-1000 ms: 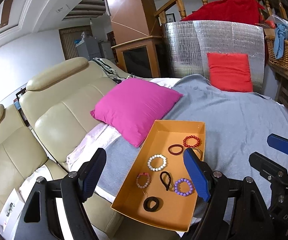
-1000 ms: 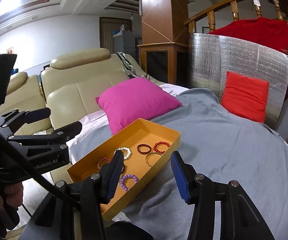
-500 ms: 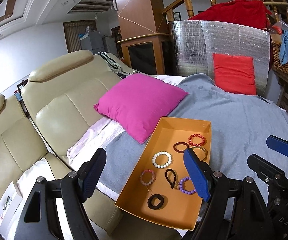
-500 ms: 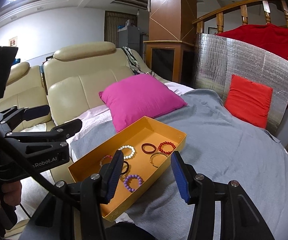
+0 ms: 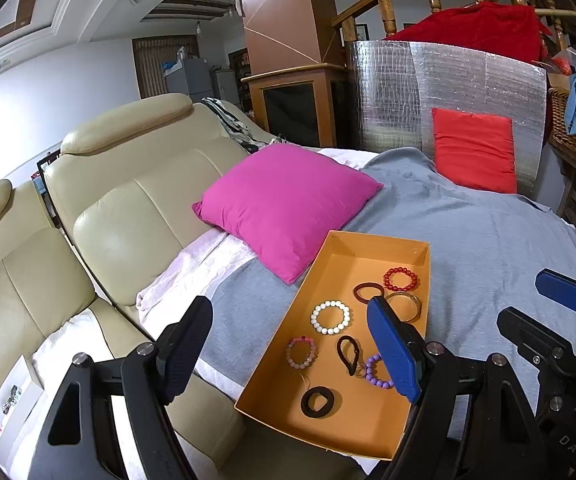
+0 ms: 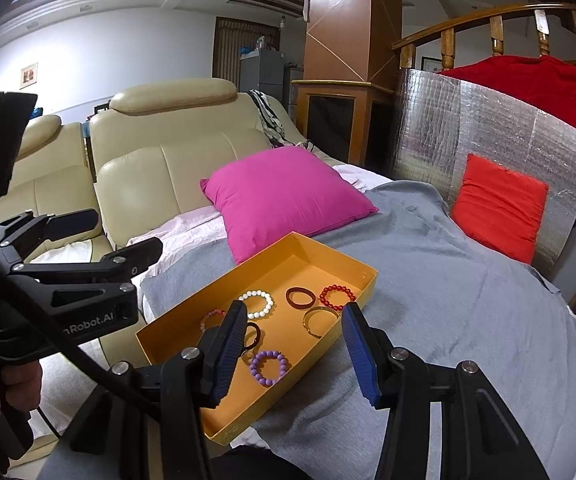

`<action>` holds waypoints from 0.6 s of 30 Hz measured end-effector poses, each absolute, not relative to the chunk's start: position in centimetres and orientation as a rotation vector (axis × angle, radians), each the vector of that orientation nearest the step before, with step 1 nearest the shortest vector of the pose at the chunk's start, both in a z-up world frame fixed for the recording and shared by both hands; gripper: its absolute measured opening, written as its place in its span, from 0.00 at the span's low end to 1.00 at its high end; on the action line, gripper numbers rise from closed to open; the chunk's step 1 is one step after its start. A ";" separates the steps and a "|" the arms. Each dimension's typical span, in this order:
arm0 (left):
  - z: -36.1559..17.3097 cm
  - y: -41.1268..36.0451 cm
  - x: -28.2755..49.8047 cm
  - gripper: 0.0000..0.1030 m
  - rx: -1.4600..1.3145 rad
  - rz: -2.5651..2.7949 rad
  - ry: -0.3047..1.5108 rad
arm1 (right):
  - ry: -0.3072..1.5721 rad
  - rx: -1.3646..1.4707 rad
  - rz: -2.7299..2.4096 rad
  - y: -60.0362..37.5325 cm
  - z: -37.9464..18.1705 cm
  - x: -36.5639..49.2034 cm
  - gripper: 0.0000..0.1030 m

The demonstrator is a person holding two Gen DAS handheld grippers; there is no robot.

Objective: Organize jewelry

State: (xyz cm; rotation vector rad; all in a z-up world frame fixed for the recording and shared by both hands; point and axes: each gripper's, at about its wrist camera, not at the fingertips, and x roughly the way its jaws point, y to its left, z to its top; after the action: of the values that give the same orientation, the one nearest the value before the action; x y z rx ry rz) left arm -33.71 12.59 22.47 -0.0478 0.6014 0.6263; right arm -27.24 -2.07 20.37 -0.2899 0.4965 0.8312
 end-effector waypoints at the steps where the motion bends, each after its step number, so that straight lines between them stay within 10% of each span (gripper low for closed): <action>1: 22.4 12.6 -33.8 0.78 -0.049 0.626 0.602 | 0.496 -0.291 0.831 -2.0 20.4 -27.3 0.52; 18: 21.8 13.8 -33.9 0.78 -0.068 0.622 0.617 | 0.497 -0.317 0.832 -0.8 20.4 -27.4 0.52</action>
State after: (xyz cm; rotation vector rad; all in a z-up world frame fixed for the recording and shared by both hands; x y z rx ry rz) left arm -33.86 13.81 21.84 -0.0680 0.6174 0.6219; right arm -27.44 -0.78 20.36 -0.3174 0.4974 0.8323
